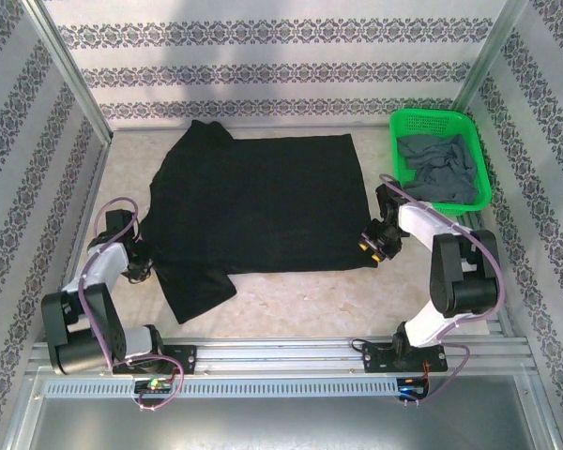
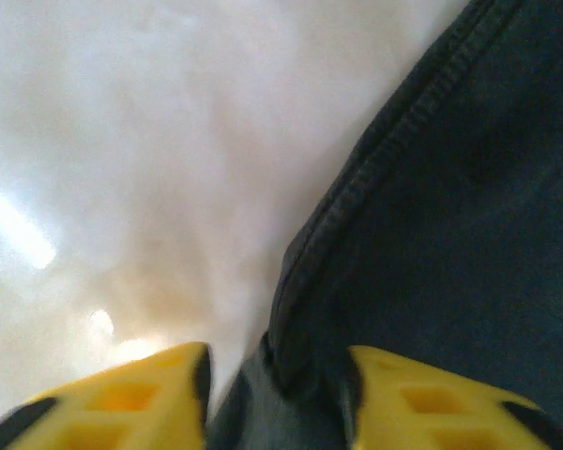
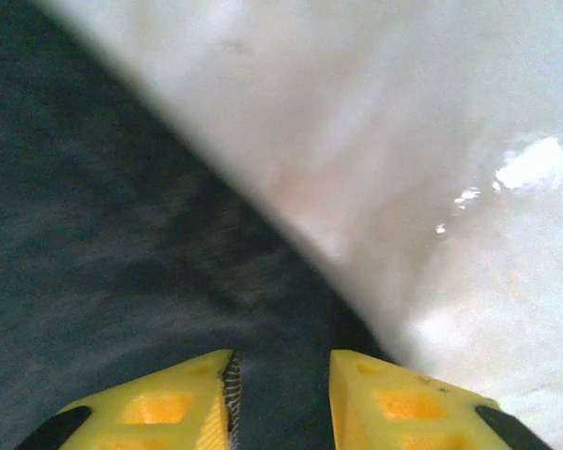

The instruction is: Fold and stack the t-shirts

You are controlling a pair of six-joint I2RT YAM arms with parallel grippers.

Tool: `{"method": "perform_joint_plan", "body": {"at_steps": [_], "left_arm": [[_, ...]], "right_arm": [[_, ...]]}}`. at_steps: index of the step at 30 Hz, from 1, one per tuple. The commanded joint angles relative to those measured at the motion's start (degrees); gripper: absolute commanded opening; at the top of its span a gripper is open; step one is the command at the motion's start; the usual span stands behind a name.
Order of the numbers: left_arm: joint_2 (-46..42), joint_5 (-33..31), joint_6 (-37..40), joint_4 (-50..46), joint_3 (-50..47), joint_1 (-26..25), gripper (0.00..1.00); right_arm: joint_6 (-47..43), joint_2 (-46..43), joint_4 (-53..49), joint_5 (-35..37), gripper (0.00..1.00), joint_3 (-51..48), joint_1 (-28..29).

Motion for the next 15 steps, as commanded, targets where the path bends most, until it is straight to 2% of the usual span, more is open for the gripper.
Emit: {"method": "perform_joint_plan", "body": {"at_steps": [1,5,11,15], "left_arm": [[-5.91,-4.77,-3.27,-11.30,2.24,-3.00,0.51],[-13.38,-4.81,-10.42,-18.45,-1.25,-9.33,0.51],[-18.31,-1.26,-20.30,-27.60,-6.40,-24.34,0.51],[-21.67,0.54,-25.23,-27.69,-9.94,-28.11,0.51]], "right_arm": [[-1.83,-7.22,-1.15,2.07,0.38,1.21,0.77],[-1.83,-12.52,-2.27,1.70,0.42,-2.23,0.76],[-3.06,-13.99,-2.29,-0.67,0.43,-6.66,0.48],[-3.44,-12.98,-2.10,-2.07,0.43,-6.37,0.20]]}}
